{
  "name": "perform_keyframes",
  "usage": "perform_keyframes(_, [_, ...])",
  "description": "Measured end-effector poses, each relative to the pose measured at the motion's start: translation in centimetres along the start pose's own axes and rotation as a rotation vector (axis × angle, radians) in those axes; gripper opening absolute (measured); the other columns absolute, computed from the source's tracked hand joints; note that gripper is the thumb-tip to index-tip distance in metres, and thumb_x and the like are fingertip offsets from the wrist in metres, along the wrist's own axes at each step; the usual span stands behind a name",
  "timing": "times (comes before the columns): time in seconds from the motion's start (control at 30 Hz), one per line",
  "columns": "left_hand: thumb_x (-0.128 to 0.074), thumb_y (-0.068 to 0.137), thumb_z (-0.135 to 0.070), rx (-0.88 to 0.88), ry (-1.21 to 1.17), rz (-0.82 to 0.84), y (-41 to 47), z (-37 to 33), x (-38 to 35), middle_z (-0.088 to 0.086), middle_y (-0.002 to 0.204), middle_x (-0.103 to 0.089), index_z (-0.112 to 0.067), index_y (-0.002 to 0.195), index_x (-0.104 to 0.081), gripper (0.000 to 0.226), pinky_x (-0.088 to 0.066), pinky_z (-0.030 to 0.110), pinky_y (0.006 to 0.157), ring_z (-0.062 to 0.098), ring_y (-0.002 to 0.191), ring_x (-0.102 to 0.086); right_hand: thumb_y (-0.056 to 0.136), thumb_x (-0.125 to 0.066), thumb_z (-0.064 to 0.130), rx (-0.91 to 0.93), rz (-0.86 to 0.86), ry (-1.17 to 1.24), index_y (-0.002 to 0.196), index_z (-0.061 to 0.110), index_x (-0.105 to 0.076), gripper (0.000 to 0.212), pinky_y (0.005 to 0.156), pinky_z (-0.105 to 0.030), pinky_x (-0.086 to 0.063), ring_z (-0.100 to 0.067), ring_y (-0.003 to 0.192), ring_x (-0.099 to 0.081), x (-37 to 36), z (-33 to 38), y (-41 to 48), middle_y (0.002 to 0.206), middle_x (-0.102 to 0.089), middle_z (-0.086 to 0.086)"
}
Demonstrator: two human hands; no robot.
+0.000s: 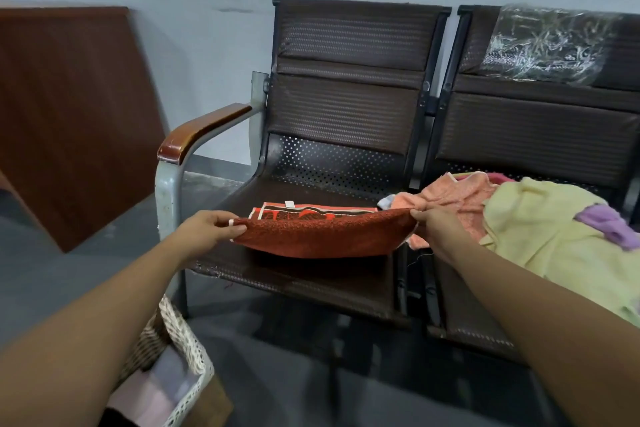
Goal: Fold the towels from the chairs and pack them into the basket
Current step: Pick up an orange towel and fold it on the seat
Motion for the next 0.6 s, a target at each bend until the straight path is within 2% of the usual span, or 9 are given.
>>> perform_keyframes(0.07, [-0.068, 0.09, -0.031, -0.021, -0.11, 0.08, 0.0, 0.0, 0.0, 0.004, 0.08, -0.067, -0.013, 0.09, -0.07, 0.018, -0.043, 0.032, 0.074, 0.018, 0.078, -0.057, 0.089, -0.057, -0.004, -0.046, -0.003, -0.038, 0.073, 0.009, -0.061, 0.021, 0.066, -0.038, -0.044, -0.024, 0.064, -0.054, 0.1, 0.1, 0.0, 0.072, -0.057, -0.01])
perform_keyframes(0.17, [-0.063, 0.094, -0.025, 0.039, -0.219, 0.16, 0.9, 0.5, -0.2, 0.008, 0.087, -0.069, -0.01, 0.092, -0.061, 0.016, -0.054, 0.043, 0.089, 0.025, 0.086, -0.068, 0.084, -0.062, -0.001, -0.087, -0.034, -0.112, 0.083, 0.006, -0.064, 0.007, 0.063, -0.037, -0.05, -0.027, 0.07, -0.06, 0.3, -0.1, 0.0, 0.08, -0.062, -0.012])
perform_keyframes(0.27, [-0.058, 0.1, -0.02, 0.12, -0.161, 0.18, 2.1, 1.2, -0.9, 0.008, 0.081, -0.068, -0.004, 0.098, -0.061, 0.016, -0.058, 0.04, 0.077, 0.024, 0.076, -0.069, 0.083, -0.065, 0.003, -0.064, -0.012, -0.236, 0.081, 0.005, -0.067, 0.003, 0.066, -0.038, -0.048, -0.027, 0.073, -0.06, -0.1, -0.6, 0.6, 0.081, -0.064, -0.015])
perform_keyframes(0.33, [-0.06, 0.099, -0.022, 0.129, -0.108, 0.119, 3.0, 1.5, -1.2, 0.011, 0.084, -0.069, -0.001, 0.101, -0.063, 0.021, -0.059, 0.038, 0.074, 0.024, 0.077, -0.069, 0.087, -0.067, 0.008, -0.018, 0.008, -0.347, 0.08, 0.004, -0.068, 0.008, 0.067, -0.036, -0.046, -0.025, 0.073, -0.057, -0.5, -0.9, 1.2, 0.079, -0.063, -0.013])
perform_keyframes(0.4, [-0.063, 0.097, -0.022, 0.122, -0.077, 0.009, 4.4, 2.1, -1.5, 0.012, 0.09, -0.073, -0.008, 0.099, -0.071, 0.016, -0.06, 0.039, 0.079, 0.023, 0.081, -0.071, 0.09, -0.069, 0.016, 0.047, -0.003, -0.453, 0.088, 0.002, -0.07, 0.014, 0.068, -0.035, -0.047, -0.025, 0.075, -0.058, -0.8, -1.0, 2.3, 0.081, -0.063, -0.012])
perform_keyframes(0.5, [-0.069, 0.093, -0.024, 0.125, -0.061, -0.137, 6.6, 2.9, -1.7, 0.002, 0.082, -0.075, -0.019, 0.086, -0.076, 0.011, -0.058, 0.042, 0.087, 0.02, 0.079, -0.07, 0.09, -0.072, 0.021, 0.156, -0.032, -0.614, 0.088, 0.006, -0.071, 0.015, 0.064, -0.031, -0.042, -0.022, 0.082, -0.06, -1.5, -0.6, 4.0, 0.085, -0.066, -0.008])
perform_keyframes(0.57, [-0.071, 0.089, -0.03, 0.102, -0.014, -0.234, 8.5, 3.1, -2.1, -0.001, 0.079, -0.074, -0.019, 0.083, -0.076, 0.013, -0.054, 0.038, 0.086, 0.022, 0.082, -0.069, 0.09, -0.072, 0.02, 0.181, -0.067, -0.636, 0.087, 0.01, -0.07, 0.01, 0.067, -0.03, -0.038, -0.017, 0.075, -0.057, -2.2, -0.6, 5.7, 0.078, -0.064, -0.002])
perform_keyframes(0.6, [-0.071, 0.088, -0.031, 0.097, 0.01, -0.291, 9.4, 3.0, -2.4, -0.001, 0.08, -0.073, -0.017, 0.084, -0.076, 0.016, -0.05, 0.034, 0.082, 0.021, 0.083, -0.067, 0.09, -0.072, 0.018, 0.175, -0.095, -0.603, 0.088, 0.008, -0.071, 0.01, 0.068, -0.031, -0.041, -0.016, 0.07, -0.056, -2.6, -0.7, 6.6, 0.073, -0.062, 0.0])
Point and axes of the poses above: each hand's wrist, its own y-axis towards the middle knuckle, its own x-axis out of the back of the hand, z = x × y, the point moved 2 cm from there along y, towards the middle knuckle
